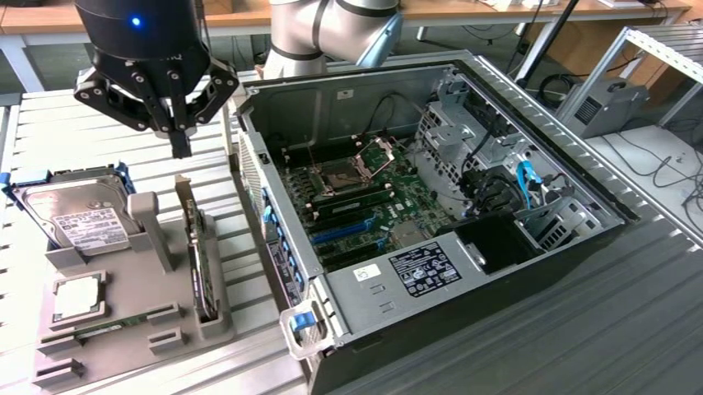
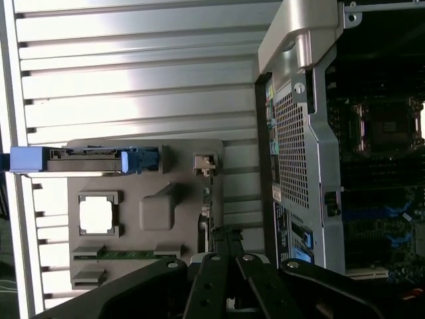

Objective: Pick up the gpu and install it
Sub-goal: 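Reach for the gpu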

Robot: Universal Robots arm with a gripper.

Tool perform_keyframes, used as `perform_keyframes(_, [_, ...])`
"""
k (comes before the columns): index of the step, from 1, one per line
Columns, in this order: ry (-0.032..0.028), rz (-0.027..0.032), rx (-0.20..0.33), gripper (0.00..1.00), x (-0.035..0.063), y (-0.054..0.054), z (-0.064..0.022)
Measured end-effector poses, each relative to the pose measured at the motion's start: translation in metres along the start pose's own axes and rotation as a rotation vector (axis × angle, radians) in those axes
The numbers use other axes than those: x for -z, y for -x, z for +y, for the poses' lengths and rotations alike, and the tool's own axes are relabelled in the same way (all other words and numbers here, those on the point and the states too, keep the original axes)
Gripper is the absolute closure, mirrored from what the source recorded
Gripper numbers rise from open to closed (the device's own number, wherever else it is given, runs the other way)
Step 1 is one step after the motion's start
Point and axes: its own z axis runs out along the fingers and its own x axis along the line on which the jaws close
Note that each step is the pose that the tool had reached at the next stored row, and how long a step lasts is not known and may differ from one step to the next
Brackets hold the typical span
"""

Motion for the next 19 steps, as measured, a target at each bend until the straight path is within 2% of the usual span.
perform_keyframes(19, [0.0,0.0,0.0,0.89,0.0002,0.0005,-0.006])
